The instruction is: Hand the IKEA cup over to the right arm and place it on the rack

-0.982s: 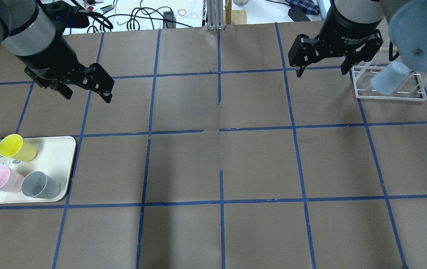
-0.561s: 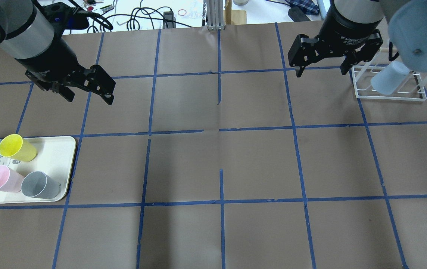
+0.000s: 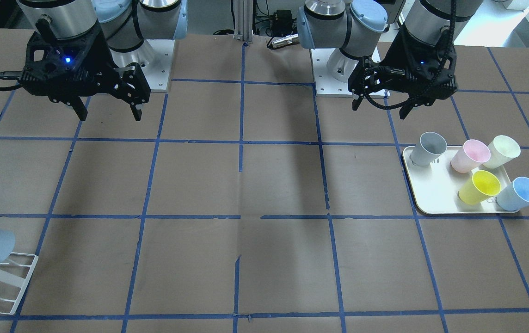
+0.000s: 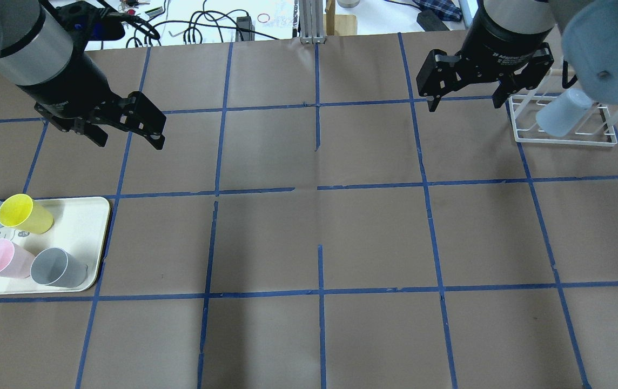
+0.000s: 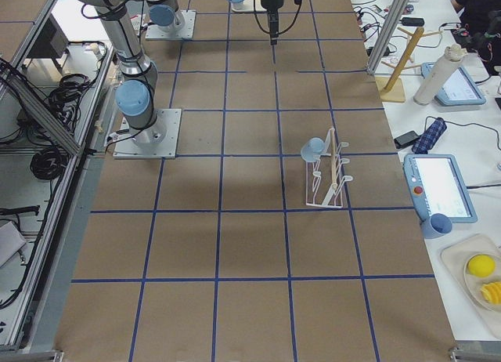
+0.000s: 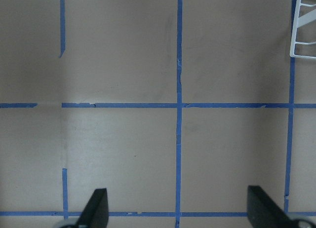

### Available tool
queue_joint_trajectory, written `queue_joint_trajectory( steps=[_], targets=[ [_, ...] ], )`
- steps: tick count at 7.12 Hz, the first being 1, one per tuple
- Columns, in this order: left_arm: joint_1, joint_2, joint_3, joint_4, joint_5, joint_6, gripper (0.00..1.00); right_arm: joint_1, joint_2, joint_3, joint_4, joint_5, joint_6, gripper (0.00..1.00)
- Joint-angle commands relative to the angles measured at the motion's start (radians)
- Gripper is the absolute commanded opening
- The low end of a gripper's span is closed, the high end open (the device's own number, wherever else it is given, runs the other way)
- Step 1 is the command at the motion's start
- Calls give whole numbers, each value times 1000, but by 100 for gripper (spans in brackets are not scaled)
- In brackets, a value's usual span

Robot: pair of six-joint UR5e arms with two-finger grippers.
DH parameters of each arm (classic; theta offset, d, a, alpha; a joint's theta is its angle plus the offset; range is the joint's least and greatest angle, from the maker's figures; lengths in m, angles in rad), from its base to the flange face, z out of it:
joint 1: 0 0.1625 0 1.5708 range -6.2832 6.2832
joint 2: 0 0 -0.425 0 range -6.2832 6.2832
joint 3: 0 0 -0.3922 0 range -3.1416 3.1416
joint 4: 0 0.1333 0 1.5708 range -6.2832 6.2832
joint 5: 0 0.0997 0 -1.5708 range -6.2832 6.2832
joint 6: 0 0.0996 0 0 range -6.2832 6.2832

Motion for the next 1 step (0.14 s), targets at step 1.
queue_joint_trajectory(
  steps=[1],
  targets=[
    [1, 17, -1, -1, 5, 0, 100, 0, 1, 0, -2, 0, -2, 100]
  ],
)
